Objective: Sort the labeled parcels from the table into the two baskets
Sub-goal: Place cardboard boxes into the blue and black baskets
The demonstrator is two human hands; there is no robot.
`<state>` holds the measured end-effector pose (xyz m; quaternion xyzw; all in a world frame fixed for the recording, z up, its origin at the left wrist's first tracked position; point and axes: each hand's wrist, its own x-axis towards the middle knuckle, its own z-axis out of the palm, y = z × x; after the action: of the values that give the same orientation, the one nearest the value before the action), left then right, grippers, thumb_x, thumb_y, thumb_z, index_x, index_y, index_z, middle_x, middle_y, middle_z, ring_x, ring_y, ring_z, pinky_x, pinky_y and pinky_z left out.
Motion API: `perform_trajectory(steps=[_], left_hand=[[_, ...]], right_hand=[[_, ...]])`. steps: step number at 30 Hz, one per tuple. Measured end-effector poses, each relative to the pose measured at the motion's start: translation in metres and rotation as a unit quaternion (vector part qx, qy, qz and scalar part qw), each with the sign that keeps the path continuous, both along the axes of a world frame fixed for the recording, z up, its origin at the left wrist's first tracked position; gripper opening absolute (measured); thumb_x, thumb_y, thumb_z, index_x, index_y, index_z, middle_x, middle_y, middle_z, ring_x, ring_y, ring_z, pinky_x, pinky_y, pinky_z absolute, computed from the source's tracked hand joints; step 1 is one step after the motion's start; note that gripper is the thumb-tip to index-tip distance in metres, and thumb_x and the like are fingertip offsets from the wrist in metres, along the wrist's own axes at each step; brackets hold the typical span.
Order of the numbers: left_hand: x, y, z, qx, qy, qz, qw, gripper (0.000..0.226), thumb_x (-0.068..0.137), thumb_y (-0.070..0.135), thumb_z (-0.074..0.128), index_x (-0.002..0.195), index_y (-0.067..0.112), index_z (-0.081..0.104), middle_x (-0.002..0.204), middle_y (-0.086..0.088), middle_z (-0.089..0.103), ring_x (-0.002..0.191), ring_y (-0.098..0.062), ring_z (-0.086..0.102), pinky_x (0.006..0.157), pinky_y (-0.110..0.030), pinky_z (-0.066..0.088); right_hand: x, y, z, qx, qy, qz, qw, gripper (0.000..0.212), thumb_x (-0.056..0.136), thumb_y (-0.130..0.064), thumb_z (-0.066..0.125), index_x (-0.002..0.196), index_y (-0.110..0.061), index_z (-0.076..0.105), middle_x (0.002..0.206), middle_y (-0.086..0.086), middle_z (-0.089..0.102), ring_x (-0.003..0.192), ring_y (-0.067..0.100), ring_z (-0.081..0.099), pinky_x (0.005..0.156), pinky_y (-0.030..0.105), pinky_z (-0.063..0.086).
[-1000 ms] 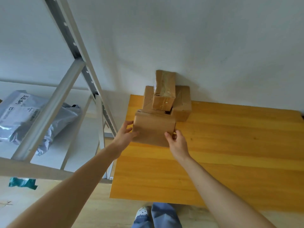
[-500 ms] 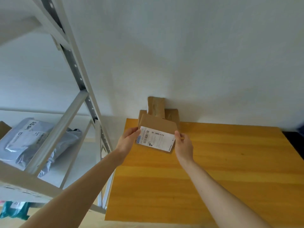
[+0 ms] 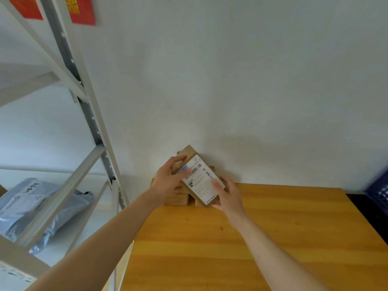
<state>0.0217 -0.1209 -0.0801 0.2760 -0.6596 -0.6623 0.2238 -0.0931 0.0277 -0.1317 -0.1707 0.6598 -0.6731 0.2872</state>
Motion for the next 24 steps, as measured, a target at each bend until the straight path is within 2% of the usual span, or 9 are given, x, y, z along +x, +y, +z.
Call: perform_trajectory(steps=[2,5,8,13,15,17,19,22,24], left_hand=[[-0.005,0.002,0.012,-0.028,0.016,-0.009,0.999,0.039,0.087,0.011,0.069,0.113,0.038,0.059,0.123,-0.005,0.055,0.107,-0.025,0.064,0.075,-0.039,0.06],[-0.009,0.001,0.025,-0.075,0.017,-0.018,0.997,0.048,0.086,0.003,0.067,0.122,0.035,0.058,0.146,-0.014,0.031,0.12,-0.026,0.055,0.082,-0.042,0.058],[-0.01,0.003,0.033,-0.084,0.038,-0.039,0.995,0.054,0.087,0.002,0.066,0.126,0.037,0.052,0.135,-0.006,0.046,0.112,-0.023,0.059,0.076,-0.036,0.06],[-0.014,0.0,0.031,-0.048,0.038,-0.045,0.997,0.097,0.085,0.001,0.068,0.149,0.045,0.008,0.121,0.005,0.055,0.107,-0.018,0.063,0.079,-0.043,0.059],[-0.012,-0.004,0.027,-0.037,0.026,-0.021,0.999,0.08,0.084,0.004,0.07,0.145,0.033,0.026,0.119,0.006,0.058,0.11,-0.022,0.063,0.074,-0.04,0.06],[-0.009,-0.009,0.022,-0.028,0.021,0.005,0.999,0.058,0.083,0.008,0.072,0.131,0.026,0.043,0.116,0.008,0.061,0.111,-0.024,0.062,0.068,-0.033,0.061],[-0.004,-0.014,0.018,-0.021,0.019,0.016,0.999,0.063,0.082,0.013,0.074,0.134,0.029,0.041,0.116,0.007,0.063,0.111,-0.02,0.062,0.068,-0.031,0.061],[0.006,-0.022,0.015,-0.029,0.005,0.034,0.999,0.072,0.081,0.022,0.075,0.141,0.031,0.037,0.116,0.005,0.066,0.111,-0.018,0.061,0.078,-0.037,0.06],[0.013,-0.024,0.012,-0.027,0.005,0.043,0.999,0.067,0.08,0.026,0.075,0.137,0.034,0.041,0.116,0.006,0.066,0.11,-0.017,0.062,0.077,-0.036,0.06]], right_hand=[[0.002,-0.005,0.006,-0.014,-0.019,0.009,1.0,0.041,0.084,-0.037,0.068,0.12,-0.028,0.05,0.113,0.0,0.062,0.099,0.012,0.064,0.066,0.034,0.06],[0.005,-0.011,0.014,-0.037,-0.038,0.025,0.998,0.06,0.074,-0.042,0.073,0.127,-0.027,0.047,0.114,-0.002,0.063,0.099,0.011,0.065,0.07,0.033,0.06],[0.006,-0.012,0.022,-0.058,-0.01,0.056,0.997,0.065,0.072,-0.041,0.075,0.129,-0.035,0.044,0.113,-0.011,0.064,0.099,0.009,0.066,0.071,0.029,0.059],[0.003,-0.018,0.031,-0.086,-0.001,0.06,0.995,0.065,0.08,-0.032,0.074,0.134,-0.037,0.039,0.121,-0.008,0.06,0.107,0.013,0.064,0.077,0.031,0.059],[0.003,-0.025,0.035,-0.078,0.005,0.063,0.995,0.06,0.085,-0.031,0.07,0.135,-0.036,0.038,0.123,-0.008,0.058,0.108,0.012,0.062,0.075,0.029,0.059],[0.004,-0.031,0.037,-0.062,0.018,0.067,0.996,0.054,0.087,-0.035,0.067,0.133,-0.037,0.04,0.123,-0.012,0.058,0.106,0.008,0.061,0.067,0.022,0.056],[0.007,-0.036,0.037,-0.049,0.033,0.071,0.996,0.051,0.084,-0.045,0.067,0.128,-0.037,0.044,0.12,-0.013,0.06,0.104,0.005,0.062,0.063,0.016,0.053],[0.012,-0.039,0.034,-0.028,0.068,0.077,0.994,0.057,0.074,-0.057,0.063,0.123,-0.031,0.049,0.119,-0.009,0.064,0.108,0.008,0.062,0.086,0.029,0.056],[0.016,-0.042,0.034,-0.03,0.081,0.091,0.992,0.05,0.077,-0.055,0.063,0.119,-0.033,0.05,0.119,-0.009,0.064,0.109,0.008,0.062,0.09,0.031,0.055]])
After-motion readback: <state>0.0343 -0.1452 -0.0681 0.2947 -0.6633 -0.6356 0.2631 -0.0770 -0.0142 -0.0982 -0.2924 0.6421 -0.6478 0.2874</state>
